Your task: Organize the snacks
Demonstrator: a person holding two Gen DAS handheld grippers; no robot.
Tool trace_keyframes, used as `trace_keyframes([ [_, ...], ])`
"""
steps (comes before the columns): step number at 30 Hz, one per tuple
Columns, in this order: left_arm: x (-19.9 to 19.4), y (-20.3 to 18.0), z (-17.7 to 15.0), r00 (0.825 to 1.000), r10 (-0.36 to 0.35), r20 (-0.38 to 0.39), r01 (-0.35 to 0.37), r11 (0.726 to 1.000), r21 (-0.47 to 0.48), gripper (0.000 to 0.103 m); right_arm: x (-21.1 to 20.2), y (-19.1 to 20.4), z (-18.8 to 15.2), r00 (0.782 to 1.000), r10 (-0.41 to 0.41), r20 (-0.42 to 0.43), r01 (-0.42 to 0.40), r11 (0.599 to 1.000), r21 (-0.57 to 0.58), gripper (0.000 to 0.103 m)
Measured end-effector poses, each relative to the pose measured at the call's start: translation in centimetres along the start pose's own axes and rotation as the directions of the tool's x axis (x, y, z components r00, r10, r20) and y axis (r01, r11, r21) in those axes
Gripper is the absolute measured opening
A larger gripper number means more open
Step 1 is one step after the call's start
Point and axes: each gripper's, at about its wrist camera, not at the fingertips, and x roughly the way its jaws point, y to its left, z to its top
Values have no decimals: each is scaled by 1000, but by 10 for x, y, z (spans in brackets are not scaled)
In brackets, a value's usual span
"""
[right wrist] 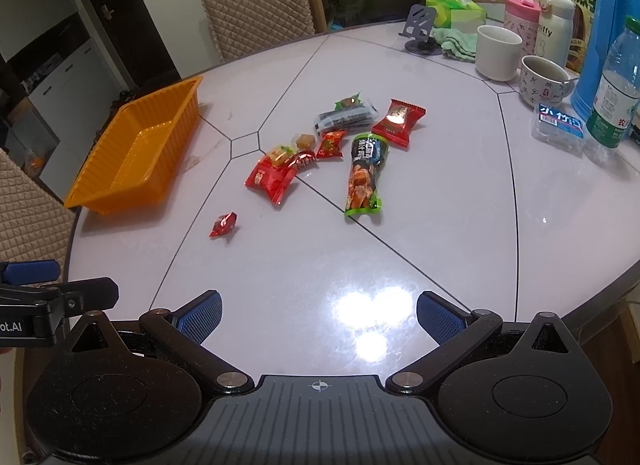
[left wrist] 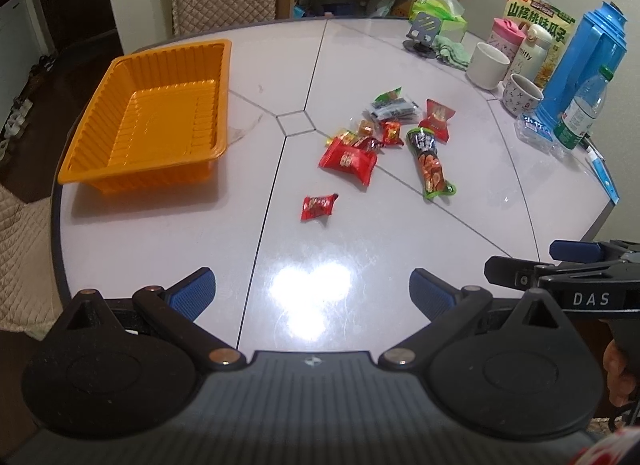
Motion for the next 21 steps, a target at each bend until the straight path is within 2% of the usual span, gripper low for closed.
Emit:
trace_keyframes([
  [4,8,-1,3,999,-8,39,6,999,43,102,3,-4,3,999,20,29,-20,1000,0,103],
  [9,23,-2,6,996,-12,83,6,997,80,94,7,-11,5,996,40,78,-40,999,-2,103],
  [18,66,-6,13,997,-21,78,11,991,131,86,21,-30,8,992,32,120,-38,998,51,103],
  [21,81,-6,15,996,-24,80,12,989,145,78,26,-37,10,993,20,120,-29,996,79,103],
])
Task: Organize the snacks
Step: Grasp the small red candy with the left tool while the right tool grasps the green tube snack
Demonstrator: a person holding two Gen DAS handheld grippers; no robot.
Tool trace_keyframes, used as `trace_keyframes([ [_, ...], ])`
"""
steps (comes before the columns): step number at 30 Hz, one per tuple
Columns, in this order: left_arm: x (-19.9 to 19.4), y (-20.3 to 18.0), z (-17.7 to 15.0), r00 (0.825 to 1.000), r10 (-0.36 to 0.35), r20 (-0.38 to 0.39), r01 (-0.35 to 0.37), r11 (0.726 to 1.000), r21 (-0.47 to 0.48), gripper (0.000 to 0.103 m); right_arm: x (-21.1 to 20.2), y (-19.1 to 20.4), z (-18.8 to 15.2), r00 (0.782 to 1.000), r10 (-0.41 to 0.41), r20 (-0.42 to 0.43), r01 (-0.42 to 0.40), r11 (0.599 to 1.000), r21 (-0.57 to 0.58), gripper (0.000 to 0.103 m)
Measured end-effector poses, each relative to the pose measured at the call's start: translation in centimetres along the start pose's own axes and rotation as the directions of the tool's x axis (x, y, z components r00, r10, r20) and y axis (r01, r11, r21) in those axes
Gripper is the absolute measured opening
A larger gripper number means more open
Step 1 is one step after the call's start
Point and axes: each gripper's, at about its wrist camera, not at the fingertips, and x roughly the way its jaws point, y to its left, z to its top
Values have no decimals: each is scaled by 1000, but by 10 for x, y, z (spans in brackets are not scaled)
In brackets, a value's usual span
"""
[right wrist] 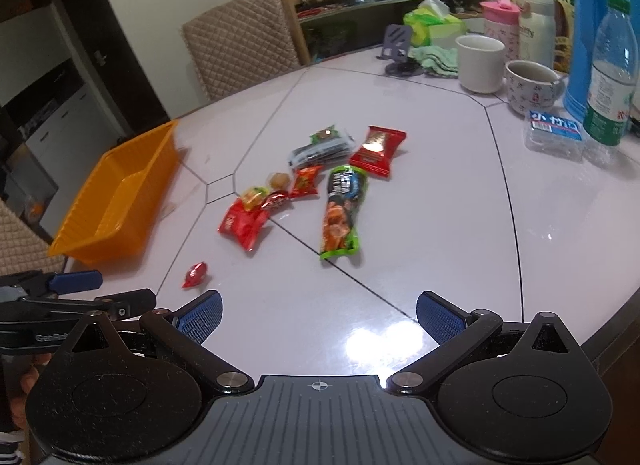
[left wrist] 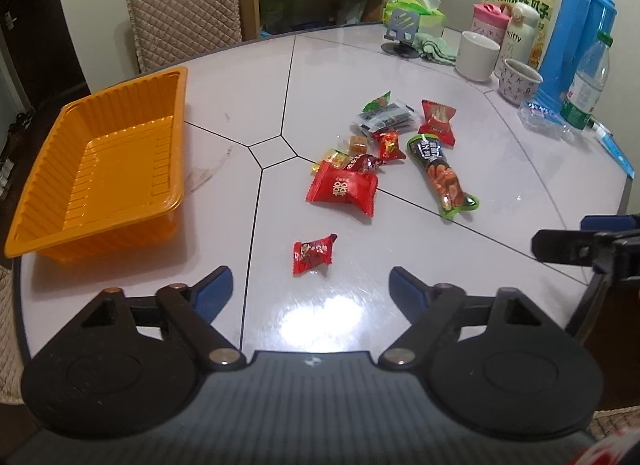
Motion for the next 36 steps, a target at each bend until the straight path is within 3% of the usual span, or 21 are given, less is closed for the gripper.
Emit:
trace_keyframes([
  [15,65,-4,9,999,-3,-51,7,998,68,37,29,-16,8,998,-46,-31,47,998,44,103],
  [23,80,-2,12,997,0,-77,6,997,76,32,41,-19,13,998,-48,-46,50,998,49,103],
  [28,84,-1,12,996,-12,-89,18,997,71,23,46,-17,14,998,-49,-49,51,998,46,103],
  [36,83,1,16,998,-14,-64,18,997,75,18,55,-13,18,999,-38,-37,39,999,25,103],
])
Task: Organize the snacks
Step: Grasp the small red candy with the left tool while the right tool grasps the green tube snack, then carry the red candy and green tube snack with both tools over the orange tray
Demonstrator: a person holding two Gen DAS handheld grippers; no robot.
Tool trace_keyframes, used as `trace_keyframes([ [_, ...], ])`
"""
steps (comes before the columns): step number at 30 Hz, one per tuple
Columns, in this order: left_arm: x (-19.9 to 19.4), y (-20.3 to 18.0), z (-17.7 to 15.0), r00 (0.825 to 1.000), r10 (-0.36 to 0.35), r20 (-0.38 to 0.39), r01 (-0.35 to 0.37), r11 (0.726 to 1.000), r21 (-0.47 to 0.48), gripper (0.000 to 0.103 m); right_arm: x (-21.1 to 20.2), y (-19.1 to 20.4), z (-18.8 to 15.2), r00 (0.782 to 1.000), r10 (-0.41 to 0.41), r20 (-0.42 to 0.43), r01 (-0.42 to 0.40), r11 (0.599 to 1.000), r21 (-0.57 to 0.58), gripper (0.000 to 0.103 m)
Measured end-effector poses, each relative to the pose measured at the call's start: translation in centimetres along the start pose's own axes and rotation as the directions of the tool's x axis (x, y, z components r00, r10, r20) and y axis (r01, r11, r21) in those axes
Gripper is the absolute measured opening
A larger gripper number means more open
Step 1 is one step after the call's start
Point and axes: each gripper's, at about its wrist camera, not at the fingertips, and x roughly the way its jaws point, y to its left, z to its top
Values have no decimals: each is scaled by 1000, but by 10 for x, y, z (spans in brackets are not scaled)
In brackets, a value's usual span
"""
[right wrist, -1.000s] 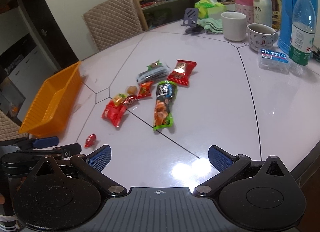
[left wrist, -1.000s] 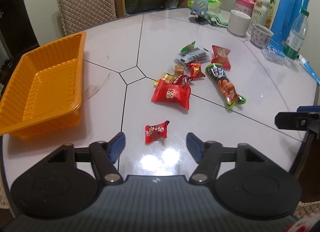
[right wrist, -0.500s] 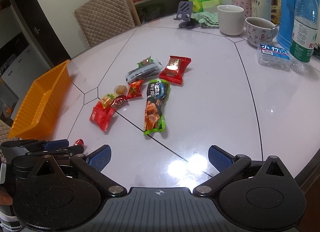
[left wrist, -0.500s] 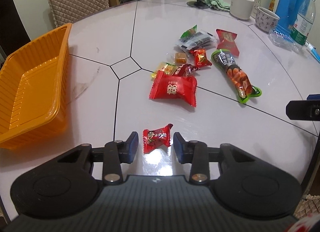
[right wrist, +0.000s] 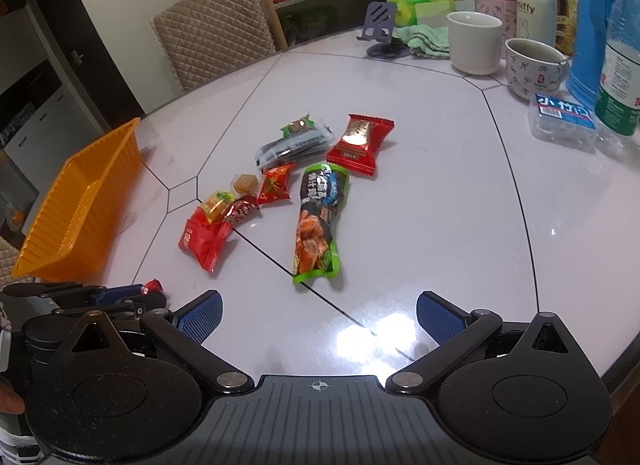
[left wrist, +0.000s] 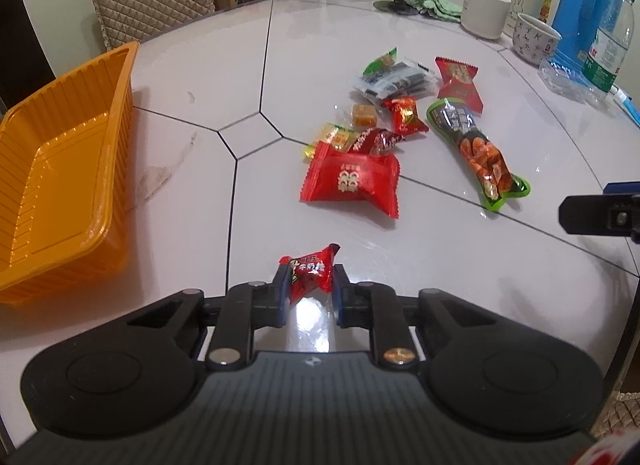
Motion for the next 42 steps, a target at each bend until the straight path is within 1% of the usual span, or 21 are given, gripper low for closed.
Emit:
trace_keyframes([
  [4,-5,3,6,1000,2,21,-2,1000,-6,18,7,4,5,1000,11,28,-11,1000,-20,102],
  [5,-6,5,7,1000,3,26,-3,1000,-9,18,9,5,8,999,12,34,-11,1000,-27,97],
  [6,-7,6,9,1000,6,30,-6,1000,-12,18,12,5,10,999,15,39,-14,999,-33,87],
  [8,-8,9,13,999,11,37,-10,1000,-21,18,20,6,16,999,34,42,-32,999,-42,82],
  [10,-8,12,18,999,19,43,-18,999,-29,18,28,7,22,998,20,56,-18,999,-44,81],
  [11,-8,14,20,999,22,46,-20,999,-32,18,32,7,24,998,14,65,-11,999,-47,78],
  [12,-8,15,22,998,25,49,-24,999,-36,18,36,7,27,997,14,72,-11,999,-53,72],
  [15,-8,20,28,998,31,56,-28,998,-47,18,50,9,35,998,6,63,-2,998,-65,60],
  [19,-7,25,34,998,35,61,-32,998,-54,18,66,11,42,999,-13,53,17,997,-78,53],
  [21,-7,28,36,998,37,59,-33,998,-59,18,73,12,43,999,-24,41,27,996,-84,47],
  [25,-6,33,38,998,37,57,-33,997,-71,18,84,15,44,998,-56,21,58,994,-90,41],
  [29,-6,36,39,998,36,56,-32,997,-76,18,91,16,43,996,-91,14,92,990,-103,33],
  [32,-7,38,39,998,34,57,-30,996,-81,18,91,15,43,996,-89,16,90,991,-102,32],
  [33,-8,38,40,998,33,58,-28,996,-82,18,91,15,44,996,-90,17,91,991,-103,30],
  [36,-13,39,40,997,33,63,-28,996,-80,18,88,16,43,996,-87,16,88,991,-103,29],
  [39,-19,40,40,997,29,71,-23,996,-83,18,76,21,42,996,-78,41,82,992,-101,28],
  [42,-27,42,40,996,25,84,-17,996,-89,18,58,29,45,997,-49,63,54,995,-89,28],
])
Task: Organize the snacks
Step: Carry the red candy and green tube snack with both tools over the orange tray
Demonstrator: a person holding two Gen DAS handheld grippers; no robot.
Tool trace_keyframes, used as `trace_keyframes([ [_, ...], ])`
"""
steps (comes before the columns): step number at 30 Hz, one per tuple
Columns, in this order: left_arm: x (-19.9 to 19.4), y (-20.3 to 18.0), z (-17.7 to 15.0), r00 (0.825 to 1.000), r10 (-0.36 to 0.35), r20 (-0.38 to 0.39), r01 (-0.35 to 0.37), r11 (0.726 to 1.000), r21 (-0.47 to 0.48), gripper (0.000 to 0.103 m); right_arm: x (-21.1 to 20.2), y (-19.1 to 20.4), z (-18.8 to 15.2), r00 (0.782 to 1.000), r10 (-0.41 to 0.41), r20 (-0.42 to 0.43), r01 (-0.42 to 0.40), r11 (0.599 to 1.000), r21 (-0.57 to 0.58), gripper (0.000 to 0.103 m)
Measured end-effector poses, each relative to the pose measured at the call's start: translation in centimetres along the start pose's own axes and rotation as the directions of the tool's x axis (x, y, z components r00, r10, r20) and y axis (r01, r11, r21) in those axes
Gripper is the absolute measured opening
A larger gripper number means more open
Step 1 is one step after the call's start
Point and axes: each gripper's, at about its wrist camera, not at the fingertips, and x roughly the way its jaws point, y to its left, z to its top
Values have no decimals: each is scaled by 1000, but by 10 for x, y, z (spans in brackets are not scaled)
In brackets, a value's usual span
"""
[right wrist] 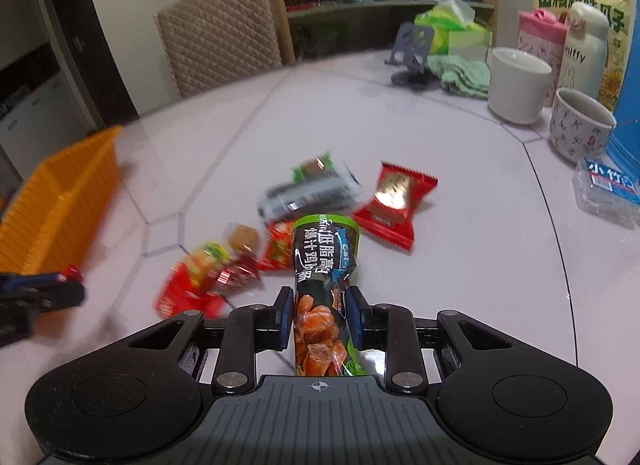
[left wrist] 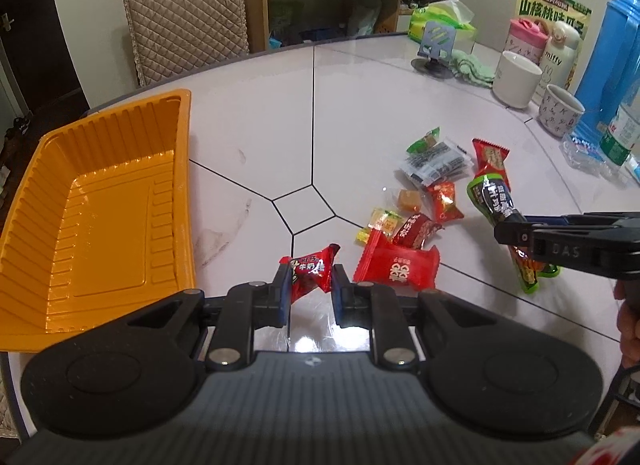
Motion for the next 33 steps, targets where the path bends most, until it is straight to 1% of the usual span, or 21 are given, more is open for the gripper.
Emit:
trace_keyframes([
  [7,-27,12,0,1000,5,26,-4,999,-46,18,-38,35,10,995,95,30,-95,995,-12,28],
  [11,-44,27,-3,999,28,39,-24,996,-84,18,-51,62,14,986,162,27,-161,986,-39,28],
  [15,-59,47,-3,996,67,54,-60,990,-125,18,-54,91,17,971,238,8,-237,969,-68,28],
  [21,-76,82,-2,987,143,70,-128,974,-187,18,-44,138,24,939,343,-20,-343,934,-102,28],
  [26,-81,109,0,977,205,66,-186,957,-224,18,-25,173,34,916,399,-31,-400,911,-101,28],
  [30,-80,130,3,971,233,58,-212,945,-249,18,-8,198,42,904,425,-37,-427,900,-88,28],
  [33,-77,145,6,967,251,54,-229,939,-257,18,6,213,46,903,428,-44,-430,899,-85,28],
])
